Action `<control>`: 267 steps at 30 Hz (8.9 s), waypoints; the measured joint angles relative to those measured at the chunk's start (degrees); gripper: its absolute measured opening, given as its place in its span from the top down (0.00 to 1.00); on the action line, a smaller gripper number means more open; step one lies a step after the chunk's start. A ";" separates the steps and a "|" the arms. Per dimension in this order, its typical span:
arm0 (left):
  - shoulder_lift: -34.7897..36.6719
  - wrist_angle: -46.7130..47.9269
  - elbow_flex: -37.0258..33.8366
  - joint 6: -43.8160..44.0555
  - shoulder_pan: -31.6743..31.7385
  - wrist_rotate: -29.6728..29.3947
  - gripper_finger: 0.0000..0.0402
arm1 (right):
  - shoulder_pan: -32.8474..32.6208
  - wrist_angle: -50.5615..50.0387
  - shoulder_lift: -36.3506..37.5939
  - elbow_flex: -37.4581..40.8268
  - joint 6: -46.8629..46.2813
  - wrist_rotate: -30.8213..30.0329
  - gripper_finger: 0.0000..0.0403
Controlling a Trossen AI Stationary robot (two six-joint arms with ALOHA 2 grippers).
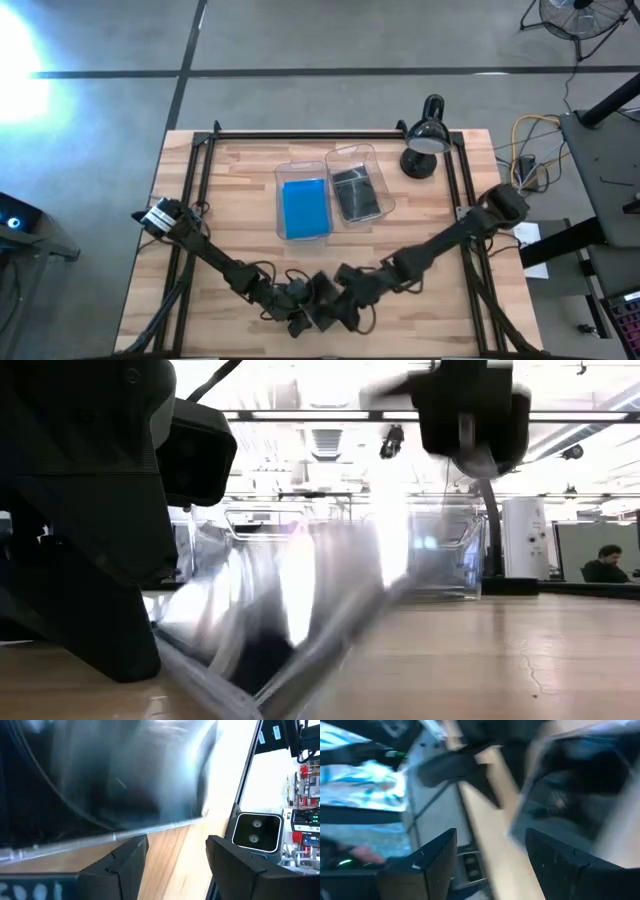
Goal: Pick & place jewel cases by type
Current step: Put the black CD case into the right transparent bin, then return to Home Position
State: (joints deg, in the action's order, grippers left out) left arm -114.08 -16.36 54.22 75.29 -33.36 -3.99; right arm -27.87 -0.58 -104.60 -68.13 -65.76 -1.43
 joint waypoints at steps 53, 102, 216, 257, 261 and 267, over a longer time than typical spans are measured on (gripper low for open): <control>-5.14 -1.16 2.25 -6.21 1.68 3.10 0.52 | 3.08 8.91 -7.12 0.88 -5.93 8.93 0.43; 14.87 20.28 -5.87 -9.68 -2.52 -12.20 0.52 | 42.48 -38.15 18.02 3.80 9.86 4.68 0.55; 105.54 12.37 -53.62 -54.03 42.58 5.27 0.52 | 19.14 2.79 104.61 67.58 62.22 4.79 0.35; 105.24 12.57 -53.64 -54.06 42.57 5.18 0.52 | 18.63 1.10 103.34 67.58 59.33 2.84 0.36; 105.24 12.57 -53.64 -54.07 42.58 5.18 0.52 | 18.63 1.10 103.34 67.58 59.33 2.84 0.35; 105.24 12.57 -53.64 -54.07 42.57 5.18 0.52 | 18.63 1.10 103.34 67.58 59.33 2.84 0.34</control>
State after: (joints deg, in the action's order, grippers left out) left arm -8.84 -3.79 0.58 21.21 9.20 1.19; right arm -9.23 0.51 -1.26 -0.56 -6.44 1.41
